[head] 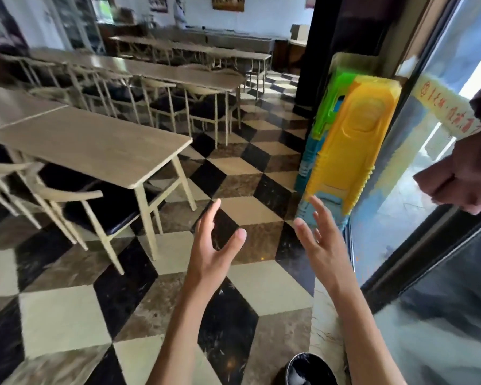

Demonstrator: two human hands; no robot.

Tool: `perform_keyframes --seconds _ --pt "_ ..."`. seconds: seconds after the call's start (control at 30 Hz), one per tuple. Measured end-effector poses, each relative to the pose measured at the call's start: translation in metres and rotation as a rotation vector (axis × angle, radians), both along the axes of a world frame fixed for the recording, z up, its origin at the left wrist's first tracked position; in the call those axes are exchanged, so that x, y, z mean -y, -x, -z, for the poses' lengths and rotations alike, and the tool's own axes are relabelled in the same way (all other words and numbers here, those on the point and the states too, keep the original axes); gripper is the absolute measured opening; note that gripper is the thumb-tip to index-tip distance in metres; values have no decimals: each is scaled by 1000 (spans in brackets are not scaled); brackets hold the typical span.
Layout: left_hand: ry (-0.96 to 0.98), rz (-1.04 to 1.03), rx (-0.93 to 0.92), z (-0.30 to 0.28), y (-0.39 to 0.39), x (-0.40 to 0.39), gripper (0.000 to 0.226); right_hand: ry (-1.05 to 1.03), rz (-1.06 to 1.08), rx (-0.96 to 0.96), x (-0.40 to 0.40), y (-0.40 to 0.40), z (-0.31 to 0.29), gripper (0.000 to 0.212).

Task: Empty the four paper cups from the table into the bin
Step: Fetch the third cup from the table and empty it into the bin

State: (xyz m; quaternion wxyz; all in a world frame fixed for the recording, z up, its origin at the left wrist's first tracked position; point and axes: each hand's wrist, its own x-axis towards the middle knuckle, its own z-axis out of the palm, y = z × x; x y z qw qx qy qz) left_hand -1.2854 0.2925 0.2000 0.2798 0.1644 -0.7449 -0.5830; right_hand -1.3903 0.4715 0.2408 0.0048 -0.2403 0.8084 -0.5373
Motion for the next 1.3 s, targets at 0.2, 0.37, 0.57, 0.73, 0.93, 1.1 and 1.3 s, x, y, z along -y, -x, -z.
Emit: perform_keyframes --seconds 0.2,0.37,0.57,0.73,0.93,1.1,1.3 --pt "-10 -328 -10 5 -119 51 76 13 -341 -4 95 -72 6 68" --pt "-3 -612 -5 6 -247 95 77 24 -631 27 186 -169 7 74" --pt "10 -915 -56 -2 -433 141 70 2 -956 58 298 -342 13 68" --pt "16 -1227 -50 -4 -613 155 78 3 -1257 156 362 -530 13 71" --pt "24 -1578 -11 0 -784 126 74 -26 -1544 241 399 -707 18 69" --pt "1 -1778 -19 12 -870 112 70 -88 -1742 302 421 -815 30 73" --pt "-44 -1881 2 29 -961 154 78 -130 -1862 321 469 -922 53 68"
